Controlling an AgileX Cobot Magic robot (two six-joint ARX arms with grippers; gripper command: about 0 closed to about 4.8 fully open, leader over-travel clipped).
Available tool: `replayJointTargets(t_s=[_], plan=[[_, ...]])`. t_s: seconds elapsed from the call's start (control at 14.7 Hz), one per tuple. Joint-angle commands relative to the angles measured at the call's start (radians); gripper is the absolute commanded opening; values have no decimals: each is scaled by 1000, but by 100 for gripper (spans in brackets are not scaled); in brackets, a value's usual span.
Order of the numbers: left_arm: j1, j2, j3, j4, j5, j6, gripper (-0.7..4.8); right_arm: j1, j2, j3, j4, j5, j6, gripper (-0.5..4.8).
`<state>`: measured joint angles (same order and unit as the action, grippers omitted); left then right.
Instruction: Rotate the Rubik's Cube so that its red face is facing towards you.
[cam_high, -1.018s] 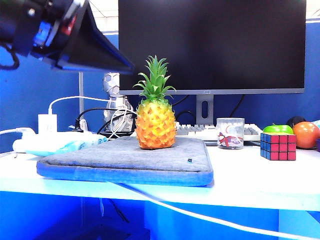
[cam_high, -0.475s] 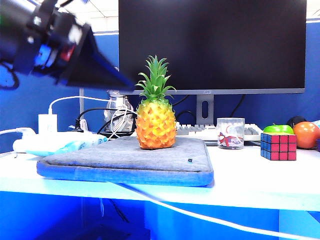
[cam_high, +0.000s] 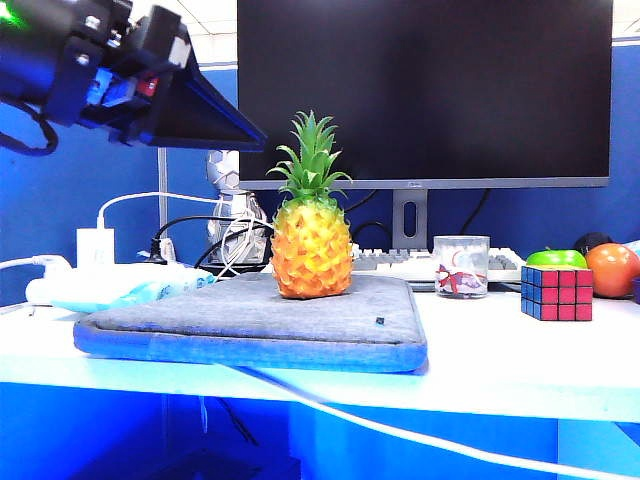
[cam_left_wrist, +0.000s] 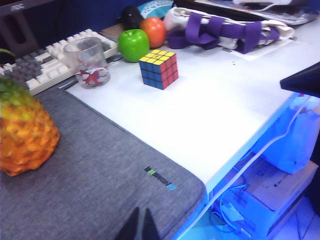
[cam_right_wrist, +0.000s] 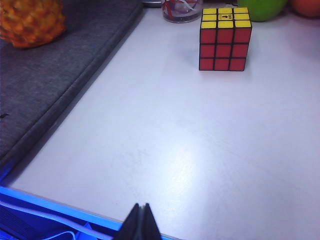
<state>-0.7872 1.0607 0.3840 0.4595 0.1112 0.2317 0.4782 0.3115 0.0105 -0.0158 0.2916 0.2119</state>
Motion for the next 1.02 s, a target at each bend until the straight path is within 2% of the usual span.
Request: replayJointTargets(t_s=[0.07, 0.27, 0.41, 0.54, 0.68, 0.81, 0.88, 0.95, 1.02], plan=[[0, -3, 4, 12, 1, 0, 4, 0, 0, -9, 13, -2, -3, -6], [0, -19, 1, 0, 2, 0, 4, 0, 0, -9, 13, -2, -3, -5], [0, -93, -6, -48, -3, 0, 4, -1, -16, -9, 6, -1, -3, -6], [8, -286, -56, -98, 11, -1, 4, -2, -76, -9, -5, 5, -3, -6], [64, -412, -91, -100, 51, -3, 4, -13, -134, -10, -10, -10, -3, -6], [231, -504, -113, -100, 145, -3, 4, -119, -222, -9, -10, -39, -3, -6], [297, -525, -118, -101, 155, -3, 4, -195, -257, -10, -10, -46, -3, -6], [396, -566, -137, -100, 148, -3, 4, -313, -304, -9, -10, -43, -3, -6], [440, -617, -171, -99, 135, -3, 4, -386, -310, -9, -2, -33, -3, -6]])
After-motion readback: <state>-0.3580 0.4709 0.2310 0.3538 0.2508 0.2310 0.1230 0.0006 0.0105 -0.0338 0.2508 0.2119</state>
